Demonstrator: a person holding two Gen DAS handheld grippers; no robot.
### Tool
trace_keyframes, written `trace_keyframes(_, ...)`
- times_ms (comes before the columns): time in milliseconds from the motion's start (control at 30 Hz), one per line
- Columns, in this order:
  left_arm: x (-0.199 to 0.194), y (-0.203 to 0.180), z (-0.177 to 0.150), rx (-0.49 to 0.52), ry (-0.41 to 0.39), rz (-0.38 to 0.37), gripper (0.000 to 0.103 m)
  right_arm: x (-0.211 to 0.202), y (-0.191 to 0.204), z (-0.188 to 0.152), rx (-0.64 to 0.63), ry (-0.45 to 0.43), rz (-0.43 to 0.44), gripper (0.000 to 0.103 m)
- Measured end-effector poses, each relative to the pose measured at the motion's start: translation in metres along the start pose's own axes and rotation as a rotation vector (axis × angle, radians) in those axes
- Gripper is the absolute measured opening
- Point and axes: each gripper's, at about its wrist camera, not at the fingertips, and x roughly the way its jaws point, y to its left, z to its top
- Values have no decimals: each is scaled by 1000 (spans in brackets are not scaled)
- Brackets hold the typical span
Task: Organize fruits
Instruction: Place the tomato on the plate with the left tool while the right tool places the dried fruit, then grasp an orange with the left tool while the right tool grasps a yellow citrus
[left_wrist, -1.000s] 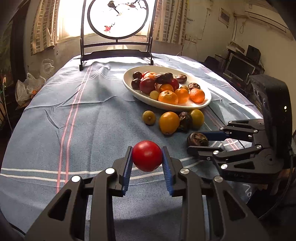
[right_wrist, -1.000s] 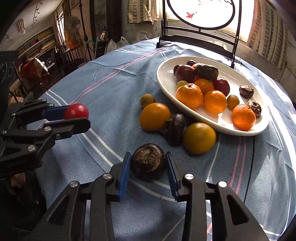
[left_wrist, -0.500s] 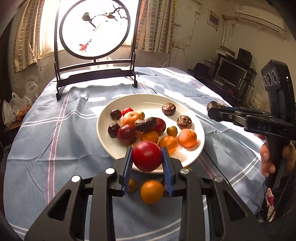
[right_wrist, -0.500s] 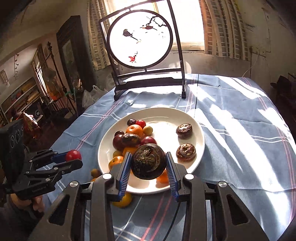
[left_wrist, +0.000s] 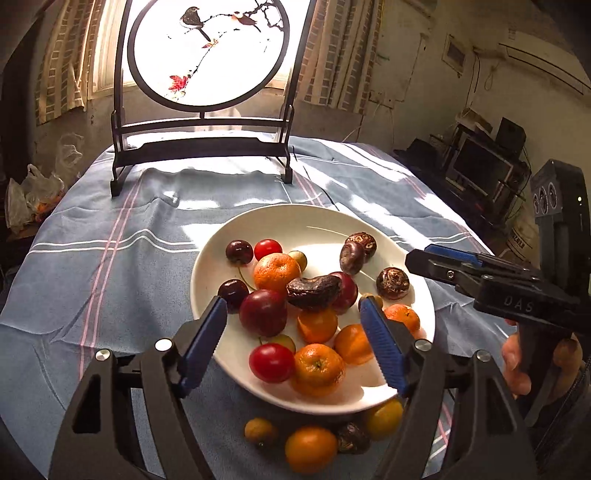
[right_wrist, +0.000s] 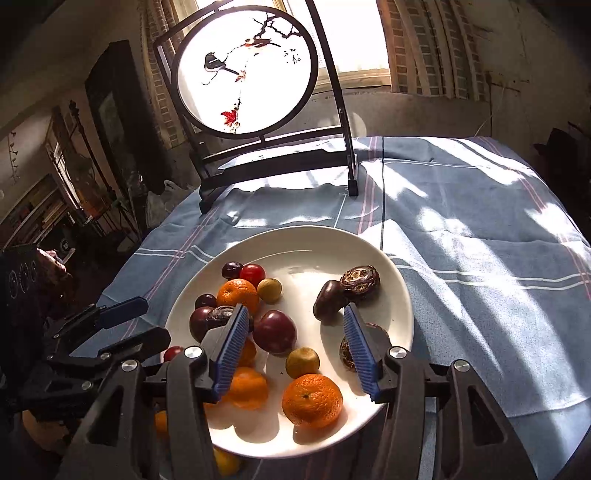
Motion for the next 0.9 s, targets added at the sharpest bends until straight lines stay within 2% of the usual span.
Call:
trace_keyframes(133,-28,-13,-37,93,33,-21,73,-24,9,-40,-13,1,33,56)
trace_keyframes(233,-41,-23,-70,175,70,-25,76,-43,18,-73,-63,-39,39,66)
trace_keyframes(333,-37,-27,-97,266,110,-3,76,-49,22,-95,-83,-51,71,67)
trace_keyframes(400,-27,-25,-106,277,148,28,76,-49,23,-99,-87,-44,71,67)
trace_keyframes(467,-19,-24,-106,275,172,21,63,-52,20,-97,-73,-65,77,67)
trace_keyframes(500,-17,-23,-105,275,175,14,53,-51,19,-97,-65,-55,83,67)
trace_keyframes(567,-11,-24,-101,272,191,-1,50,-49,14,-96,-42,-45,91,67)
trace_keyframes(600,-7,-23,-98,259,205,-25,43,-49,12,-96,-32,-43,98,67)
trace_keyframes(900,10,-25,-80,281,196,-16,42,-51,7,-98,-7,-59,129,67)
